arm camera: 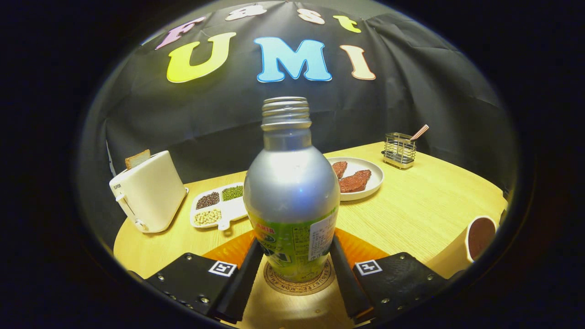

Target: Take the bottle from table, then pour the juice into the cup, finally place the bottle on the coaster

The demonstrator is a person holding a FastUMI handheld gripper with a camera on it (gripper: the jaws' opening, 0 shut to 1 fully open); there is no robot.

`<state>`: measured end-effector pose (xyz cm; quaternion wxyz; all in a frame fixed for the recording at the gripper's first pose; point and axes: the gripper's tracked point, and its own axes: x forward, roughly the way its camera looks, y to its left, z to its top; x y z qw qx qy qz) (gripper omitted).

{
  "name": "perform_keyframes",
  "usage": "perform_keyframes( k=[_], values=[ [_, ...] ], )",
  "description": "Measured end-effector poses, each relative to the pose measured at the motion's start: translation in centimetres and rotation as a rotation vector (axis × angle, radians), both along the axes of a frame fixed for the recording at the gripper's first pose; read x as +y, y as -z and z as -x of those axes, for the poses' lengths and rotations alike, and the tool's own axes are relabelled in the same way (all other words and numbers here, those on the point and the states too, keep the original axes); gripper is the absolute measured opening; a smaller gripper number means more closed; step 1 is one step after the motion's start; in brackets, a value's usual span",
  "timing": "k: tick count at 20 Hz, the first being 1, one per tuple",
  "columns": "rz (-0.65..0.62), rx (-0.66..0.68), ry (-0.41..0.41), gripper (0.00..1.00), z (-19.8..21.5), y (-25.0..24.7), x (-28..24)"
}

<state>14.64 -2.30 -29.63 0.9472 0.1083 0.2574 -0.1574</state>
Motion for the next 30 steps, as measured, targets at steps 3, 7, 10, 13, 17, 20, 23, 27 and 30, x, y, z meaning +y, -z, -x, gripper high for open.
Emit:
perform_keyframes(
  k=[3,7,10,13,17,20,23,27,30],
  values=[
    [0.007,0.004,-0.014,0.80,0.2,0.1,0.1],
    [0.041,0.011,-0.038,0.88,0.8,0.0,0.4],
    [0.065,-0.014,-0.048,0.88,1.0,-1.0,0.4],
    [0.052,-0.057,-0.079,0.88,1.3,-2.5,0.7],
    [0.062,-0.094,-0.138,0.88,2.3,-5.1,0.7],
    [0.058,-0.129,-0.151,0.88,3.4,-7.4,0.2],
    [0.077,-0.177,-0.165,0.88,4.4,-11.0,-0.1],
    [0.109,-0.250,-0.191,0.88,5.6,-15.8,-0.6],
    [0.093,-0.313,-0.198,0.88,6.5,-19.6,-0.5]
  ],
)
